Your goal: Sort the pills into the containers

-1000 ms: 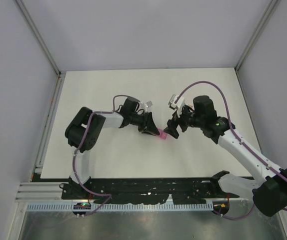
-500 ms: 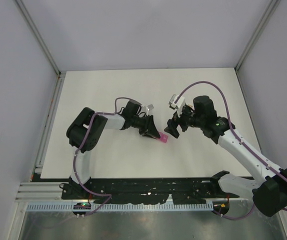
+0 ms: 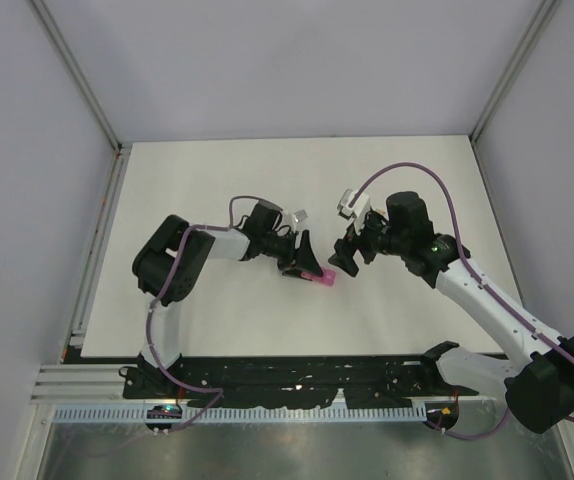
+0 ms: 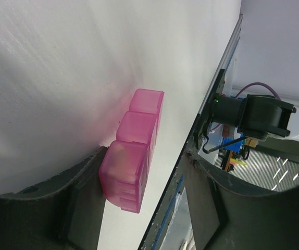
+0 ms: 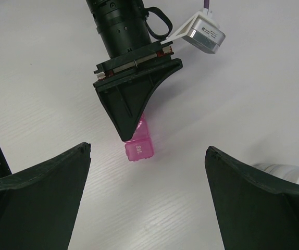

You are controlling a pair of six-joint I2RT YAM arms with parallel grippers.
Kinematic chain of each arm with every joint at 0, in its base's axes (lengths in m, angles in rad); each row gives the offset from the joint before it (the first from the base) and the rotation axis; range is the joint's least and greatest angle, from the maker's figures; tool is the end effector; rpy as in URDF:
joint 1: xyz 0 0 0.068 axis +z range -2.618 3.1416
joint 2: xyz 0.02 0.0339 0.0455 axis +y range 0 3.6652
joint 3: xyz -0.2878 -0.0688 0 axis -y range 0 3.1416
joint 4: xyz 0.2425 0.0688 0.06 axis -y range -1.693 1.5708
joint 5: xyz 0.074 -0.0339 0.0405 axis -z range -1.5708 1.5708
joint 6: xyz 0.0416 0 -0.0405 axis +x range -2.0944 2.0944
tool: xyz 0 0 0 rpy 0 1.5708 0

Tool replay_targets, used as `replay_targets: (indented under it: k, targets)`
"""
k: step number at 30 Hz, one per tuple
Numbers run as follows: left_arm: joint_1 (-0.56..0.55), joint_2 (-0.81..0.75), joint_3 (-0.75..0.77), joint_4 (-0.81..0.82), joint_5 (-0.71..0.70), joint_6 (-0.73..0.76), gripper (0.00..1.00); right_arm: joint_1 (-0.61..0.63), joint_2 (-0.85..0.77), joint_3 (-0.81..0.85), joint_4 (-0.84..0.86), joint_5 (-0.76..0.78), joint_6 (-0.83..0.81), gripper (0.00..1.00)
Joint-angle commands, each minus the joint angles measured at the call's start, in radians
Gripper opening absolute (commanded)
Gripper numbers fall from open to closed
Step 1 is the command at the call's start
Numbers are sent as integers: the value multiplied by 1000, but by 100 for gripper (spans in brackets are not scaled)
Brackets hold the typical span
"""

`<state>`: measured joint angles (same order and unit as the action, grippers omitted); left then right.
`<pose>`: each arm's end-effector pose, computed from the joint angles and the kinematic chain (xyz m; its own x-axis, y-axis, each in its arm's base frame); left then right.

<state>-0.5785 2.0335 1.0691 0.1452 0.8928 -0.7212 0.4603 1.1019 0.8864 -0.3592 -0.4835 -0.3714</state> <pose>0.3208 -0.2482 0.1328 -0.9799 0.1452 -0.1371 0.1880 0.4398 -0.8782 0.1999 0.1207 0.3167 -0.1842 -0.4500 -0.8738 -0.8690 0.4900 -0.0691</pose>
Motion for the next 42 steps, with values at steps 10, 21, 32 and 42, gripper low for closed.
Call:
replay_targets:
  k: [10, 21, 32, 42]
  targets:
    - [-3, -32, -5, -110, -80, 158, 74, -8, -10, -6, 42, 0, -18, 95]
    - [-3, -87, -12, -188, -155, 253, 83, -8, -13, -1, 40, -3, -15, 95]
    - [-4, -136, -24, -229, -244, 307, 95, -17, -20, -1, 39, -4, -11, 95]
    - [-4, -170, -18, -282, -359, 359, 97, -28, -40, -4, 39, -6, -11, 95]
